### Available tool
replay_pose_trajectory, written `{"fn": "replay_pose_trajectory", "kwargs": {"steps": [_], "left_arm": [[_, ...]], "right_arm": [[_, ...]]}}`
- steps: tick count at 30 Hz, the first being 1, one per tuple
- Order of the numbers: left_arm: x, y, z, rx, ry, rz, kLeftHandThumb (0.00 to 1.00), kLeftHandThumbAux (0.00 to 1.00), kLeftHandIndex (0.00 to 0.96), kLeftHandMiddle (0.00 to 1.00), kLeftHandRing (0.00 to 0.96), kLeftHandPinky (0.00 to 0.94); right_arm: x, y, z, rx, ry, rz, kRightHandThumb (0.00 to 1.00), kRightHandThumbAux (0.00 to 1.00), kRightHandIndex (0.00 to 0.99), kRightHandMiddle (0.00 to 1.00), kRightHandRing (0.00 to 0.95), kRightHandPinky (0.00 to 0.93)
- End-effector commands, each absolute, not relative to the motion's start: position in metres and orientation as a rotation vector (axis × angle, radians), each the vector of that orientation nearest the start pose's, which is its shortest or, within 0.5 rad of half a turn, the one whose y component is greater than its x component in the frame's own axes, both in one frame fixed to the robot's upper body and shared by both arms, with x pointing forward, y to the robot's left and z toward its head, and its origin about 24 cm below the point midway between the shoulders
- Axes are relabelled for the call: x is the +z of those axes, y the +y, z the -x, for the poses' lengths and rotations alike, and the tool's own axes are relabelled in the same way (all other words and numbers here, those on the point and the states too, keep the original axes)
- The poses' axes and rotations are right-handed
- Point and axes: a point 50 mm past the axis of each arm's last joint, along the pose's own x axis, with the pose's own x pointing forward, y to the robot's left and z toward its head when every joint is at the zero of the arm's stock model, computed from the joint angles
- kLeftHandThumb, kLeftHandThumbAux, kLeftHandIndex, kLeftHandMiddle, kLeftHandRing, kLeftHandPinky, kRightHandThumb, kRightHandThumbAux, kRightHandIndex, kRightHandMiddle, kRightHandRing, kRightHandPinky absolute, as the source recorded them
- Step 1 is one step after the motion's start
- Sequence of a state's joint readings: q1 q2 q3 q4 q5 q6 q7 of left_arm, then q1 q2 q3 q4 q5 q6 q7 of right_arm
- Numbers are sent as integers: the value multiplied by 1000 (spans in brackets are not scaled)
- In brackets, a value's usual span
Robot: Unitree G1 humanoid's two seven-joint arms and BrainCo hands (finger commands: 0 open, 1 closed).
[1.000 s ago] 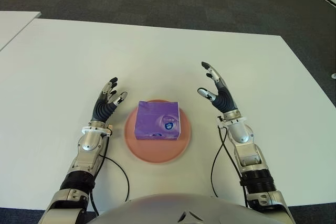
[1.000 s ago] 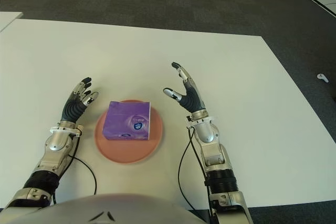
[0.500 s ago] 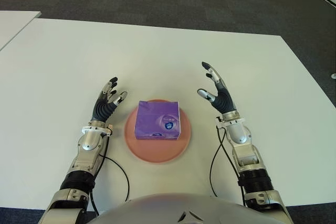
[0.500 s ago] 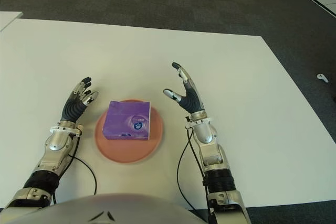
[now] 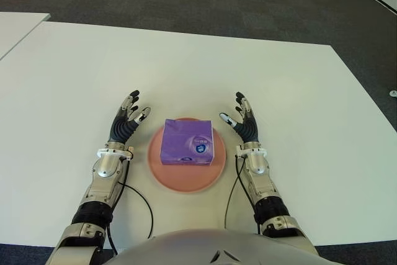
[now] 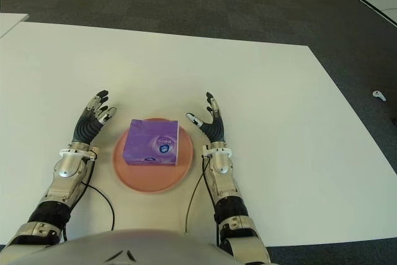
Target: Put the tissue paper into the plate.
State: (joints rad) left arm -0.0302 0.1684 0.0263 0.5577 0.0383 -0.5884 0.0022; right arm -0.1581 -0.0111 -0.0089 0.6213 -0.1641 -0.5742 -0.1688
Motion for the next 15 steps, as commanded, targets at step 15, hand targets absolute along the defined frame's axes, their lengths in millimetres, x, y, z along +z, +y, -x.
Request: {"fn": "replay_pose_trajectory", "kwargs": {"steps": [15], "left_arm": [[-48,194,-203,5,121,-199,0,503,0,0,0,0]], "right_arm": [[-63,-137,-219,-131,81,66,0,580,0,0,0,0]]}}
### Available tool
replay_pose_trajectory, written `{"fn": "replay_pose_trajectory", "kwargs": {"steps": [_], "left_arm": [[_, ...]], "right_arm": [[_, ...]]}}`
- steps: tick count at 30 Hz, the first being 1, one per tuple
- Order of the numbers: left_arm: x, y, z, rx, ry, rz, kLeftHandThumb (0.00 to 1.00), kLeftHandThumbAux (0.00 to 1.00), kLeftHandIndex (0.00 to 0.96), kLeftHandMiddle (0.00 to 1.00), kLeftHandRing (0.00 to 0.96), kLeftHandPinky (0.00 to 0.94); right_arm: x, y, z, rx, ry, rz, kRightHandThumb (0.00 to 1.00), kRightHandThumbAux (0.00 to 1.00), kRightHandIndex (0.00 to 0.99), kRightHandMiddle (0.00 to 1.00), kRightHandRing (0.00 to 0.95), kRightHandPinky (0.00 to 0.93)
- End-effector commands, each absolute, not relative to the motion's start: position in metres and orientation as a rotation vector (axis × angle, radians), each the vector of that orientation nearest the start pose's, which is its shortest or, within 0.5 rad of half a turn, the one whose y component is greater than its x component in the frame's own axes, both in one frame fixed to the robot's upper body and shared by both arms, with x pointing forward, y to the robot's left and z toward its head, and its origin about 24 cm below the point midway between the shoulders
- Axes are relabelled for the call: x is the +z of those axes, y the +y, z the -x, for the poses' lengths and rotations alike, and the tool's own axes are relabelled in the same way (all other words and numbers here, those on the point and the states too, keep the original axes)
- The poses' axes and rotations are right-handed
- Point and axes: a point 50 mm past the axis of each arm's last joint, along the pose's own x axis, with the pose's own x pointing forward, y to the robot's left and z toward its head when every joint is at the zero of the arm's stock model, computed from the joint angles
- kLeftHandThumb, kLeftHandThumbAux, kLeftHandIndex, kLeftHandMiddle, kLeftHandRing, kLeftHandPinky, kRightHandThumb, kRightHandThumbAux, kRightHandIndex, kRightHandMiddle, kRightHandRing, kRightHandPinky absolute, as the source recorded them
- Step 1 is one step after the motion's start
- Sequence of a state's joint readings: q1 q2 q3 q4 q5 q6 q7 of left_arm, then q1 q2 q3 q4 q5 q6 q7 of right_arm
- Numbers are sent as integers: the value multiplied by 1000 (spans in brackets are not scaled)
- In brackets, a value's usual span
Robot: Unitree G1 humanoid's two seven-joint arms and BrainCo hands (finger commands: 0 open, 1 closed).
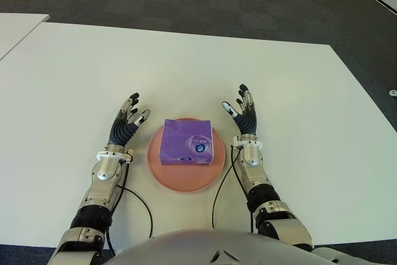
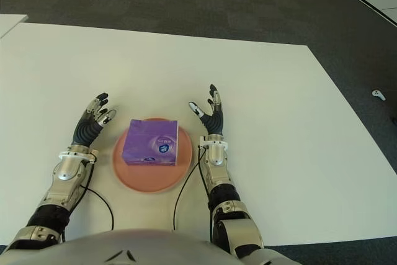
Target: Put the tissue paper into the plate.
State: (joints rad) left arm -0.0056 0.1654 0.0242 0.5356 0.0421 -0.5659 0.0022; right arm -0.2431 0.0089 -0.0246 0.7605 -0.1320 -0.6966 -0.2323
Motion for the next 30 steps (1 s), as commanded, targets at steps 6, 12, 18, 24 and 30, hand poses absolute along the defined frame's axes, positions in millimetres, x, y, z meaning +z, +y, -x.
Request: {"fn": "replay_pose_trajectory", "kwargs": {"steps": [6,12,18,24,30], "left_arm": [[-47,194,-203,-4,120,-192,0,519,0,0,0,0],[-47,194,-204,-4,119,-186,0,526,0,0,0,0],[-47,194,-203,-1,122,-191,0,513,0,0,0,0],[-47,194,-204,3,132,-189,0,505,0,0,0,0],[-47,194,-203,8,131,-185,0,510,0,0,0,0]], "right_arm": [[-61,-137,-218,-132,63,64,0,572,0,0,0,0],[-59,-137,-217,-133,41,68,0,572,0,0,0,0],[-56,-140,-213,-137,23,100,0,572,0,0,0,0],[-53,-145,-210,-139,23,124,6,600,0,0,0,0],[-51,-150,-206,-116,45,134,44,665,0,0,0,0]]}}
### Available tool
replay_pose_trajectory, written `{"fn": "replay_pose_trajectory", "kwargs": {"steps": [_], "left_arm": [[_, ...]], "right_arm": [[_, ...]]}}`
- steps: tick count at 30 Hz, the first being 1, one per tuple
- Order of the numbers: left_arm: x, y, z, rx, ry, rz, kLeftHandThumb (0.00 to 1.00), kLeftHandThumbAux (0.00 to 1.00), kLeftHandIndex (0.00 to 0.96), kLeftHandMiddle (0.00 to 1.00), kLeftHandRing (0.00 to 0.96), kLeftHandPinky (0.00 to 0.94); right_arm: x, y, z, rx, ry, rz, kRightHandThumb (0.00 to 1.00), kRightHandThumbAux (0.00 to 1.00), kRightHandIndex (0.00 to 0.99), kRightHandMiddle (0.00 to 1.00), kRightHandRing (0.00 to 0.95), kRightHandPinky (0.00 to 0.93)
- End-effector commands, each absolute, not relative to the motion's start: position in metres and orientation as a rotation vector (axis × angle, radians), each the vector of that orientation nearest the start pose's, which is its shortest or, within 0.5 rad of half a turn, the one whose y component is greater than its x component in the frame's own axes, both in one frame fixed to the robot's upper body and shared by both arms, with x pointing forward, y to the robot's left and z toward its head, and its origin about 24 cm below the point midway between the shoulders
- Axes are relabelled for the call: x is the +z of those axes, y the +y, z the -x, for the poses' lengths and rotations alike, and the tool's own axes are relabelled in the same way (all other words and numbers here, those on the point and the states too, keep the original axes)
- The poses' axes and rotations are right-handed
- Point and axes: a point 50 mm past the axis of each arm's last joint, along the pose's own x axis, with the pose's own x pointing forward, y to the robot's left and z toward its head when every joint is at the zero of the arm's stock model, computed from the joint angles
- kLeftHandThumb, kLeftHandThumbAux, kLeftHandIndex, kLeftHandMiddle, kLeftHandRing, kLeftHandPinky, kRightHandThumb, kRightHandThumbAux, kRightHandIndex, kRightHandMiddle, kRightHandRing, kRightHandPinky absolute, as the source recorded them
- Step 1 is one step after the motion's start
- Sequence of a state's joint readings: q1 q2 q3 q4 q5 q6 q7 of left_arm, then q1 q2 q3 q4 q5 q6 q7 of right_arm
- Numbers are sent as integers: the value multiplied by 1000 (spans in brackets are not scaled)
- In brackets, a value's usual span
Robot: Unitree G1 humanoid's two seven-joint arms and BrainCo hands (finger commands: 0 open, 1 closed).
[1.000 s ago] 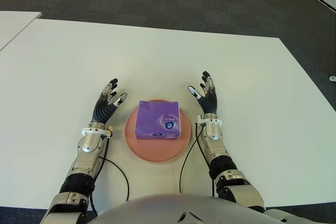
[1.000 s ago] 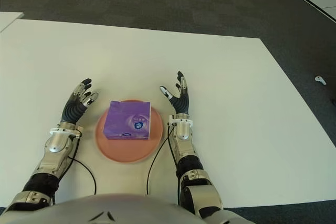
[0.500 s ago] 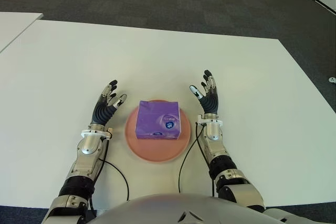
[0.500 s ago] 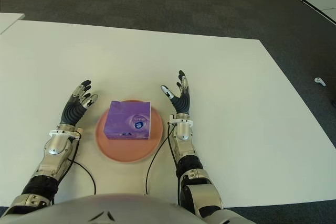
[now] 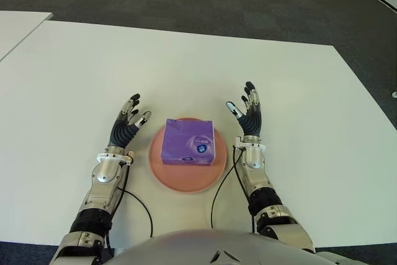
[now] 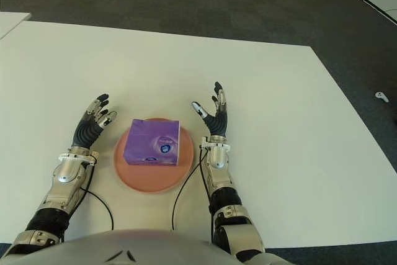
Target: Put the tissue paper into the plate.
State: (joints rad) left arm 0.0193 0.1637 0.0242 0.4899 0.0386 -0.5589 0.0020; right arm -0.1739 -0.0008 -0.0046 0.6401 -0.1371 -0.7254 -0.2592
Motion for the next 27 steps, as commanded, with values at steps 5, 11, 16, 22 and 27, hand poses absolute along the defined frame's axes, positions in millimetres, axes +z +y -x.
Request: {"fn": "replay_pose_trajectory", "kwargs": {"steps": [5,11,16,22,27], "left_arm": [[-46,194,-204,8,128,-187,0,512,0,0,0,0],[-45,194,-204,6,127,-190,0,517,0,0,0,0],[-45,194,-204,1,121,-194,0,520,0,0,0,0],[-44,193,-205,-8,114,-190,0,523,0,0,0,0],[-44,193,-205,-15,118,-179,0,520,0,0,0,0]], "right_arm": [[-48,-153,-202,-102,57,125,68,695,0,0,0,0],[-43,-154,-197,-87,65,108,89,710,0,0,0,0],[-41,-154,-196,-87,80,102,94,714,0,0,0,0],[-38,-154,-195,-96,87,91,81,714,0,0,0,0],[-36,-154,-195,-101,85,83,69,713,0,0,0,0]]}}
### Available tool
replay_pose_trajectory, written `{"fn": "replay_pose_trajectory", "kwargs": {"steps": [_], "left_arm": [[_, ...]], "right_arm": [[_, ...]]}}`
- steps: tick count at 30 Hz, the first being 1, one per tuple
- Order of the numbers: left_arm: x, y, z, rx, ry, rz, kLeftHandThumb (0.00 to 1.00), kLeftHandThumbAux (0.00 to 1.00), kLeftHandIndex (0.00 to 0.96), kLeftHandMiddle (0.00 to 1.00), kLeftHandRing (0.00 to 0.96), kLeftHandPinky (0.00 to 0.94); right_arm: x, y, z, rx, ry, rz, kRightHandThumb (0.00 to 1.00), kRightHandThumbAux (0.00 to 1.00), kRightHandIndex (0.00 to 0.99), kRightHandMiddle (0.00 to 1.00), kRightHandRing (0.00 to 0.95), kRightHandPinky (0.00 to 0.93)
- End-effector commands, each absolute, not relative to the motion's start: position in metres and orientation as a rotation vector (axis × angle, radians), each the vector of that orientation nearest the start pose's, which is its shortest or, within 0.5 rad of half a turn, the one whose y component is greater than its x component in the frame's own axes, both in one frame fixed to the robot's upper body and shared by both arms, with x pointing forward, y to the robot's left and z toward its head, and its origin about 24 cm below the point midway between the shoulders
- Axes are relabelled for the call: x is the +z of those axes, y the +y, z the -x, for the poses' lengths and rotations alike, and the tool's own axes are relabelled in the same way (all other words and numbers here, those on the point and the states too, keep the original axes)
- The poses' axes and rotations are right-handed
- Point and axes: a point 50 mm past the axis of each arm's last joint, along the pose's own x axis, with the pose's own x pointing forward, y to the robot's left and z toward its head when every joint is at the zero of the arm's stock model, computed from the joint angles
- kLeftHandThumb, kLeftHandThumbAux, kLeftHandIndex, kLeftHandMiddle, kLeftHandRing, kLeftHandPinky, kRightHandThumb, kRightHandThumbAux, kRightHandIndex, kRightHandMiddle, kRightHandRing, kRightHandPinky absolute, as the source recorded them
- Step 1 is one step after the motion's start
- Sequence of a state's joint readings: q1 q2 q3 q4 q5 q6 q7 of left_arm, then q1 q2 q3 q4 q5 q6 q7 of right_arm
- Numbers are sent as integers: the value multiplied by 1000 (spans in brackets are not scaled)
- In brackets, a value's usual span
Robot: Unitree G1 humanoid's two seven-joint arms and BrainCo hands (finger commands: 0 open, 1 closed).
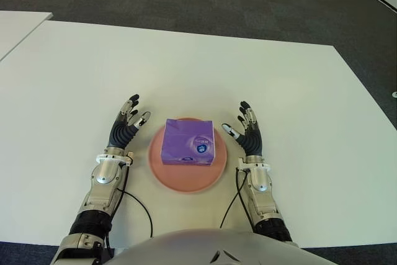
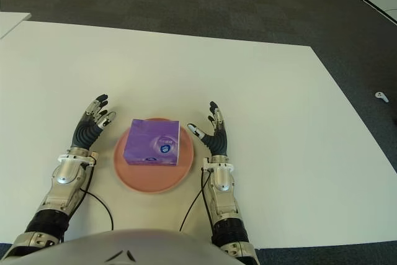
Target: Put the tissue paper into the plate.
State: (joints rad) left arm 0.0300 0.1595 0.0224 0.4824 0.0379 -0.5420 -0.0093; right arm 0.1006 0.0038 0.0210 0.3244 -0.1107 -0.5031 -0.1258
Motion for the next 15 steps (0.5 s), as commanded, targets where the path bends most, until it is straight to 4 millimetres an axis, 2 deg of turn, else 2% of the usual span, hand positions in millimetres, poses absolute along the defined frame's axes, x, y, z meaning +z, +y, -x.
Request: {"fn": "replay_pose_trajectory", "kwargs": {"steps": [1,15], "left_arm": [[-44,193,-205,-14,118,-179,0,519,0,0,0,0],[-44,193,-205,-2,111,-173,0,527,0,0,0,0]], "right_arm": [[-36,-154,-195,-102,85,82,68,714,0,0,0,0],[-33,-152,-195,-105,73,61,51,720,0,0,0,0]]}}
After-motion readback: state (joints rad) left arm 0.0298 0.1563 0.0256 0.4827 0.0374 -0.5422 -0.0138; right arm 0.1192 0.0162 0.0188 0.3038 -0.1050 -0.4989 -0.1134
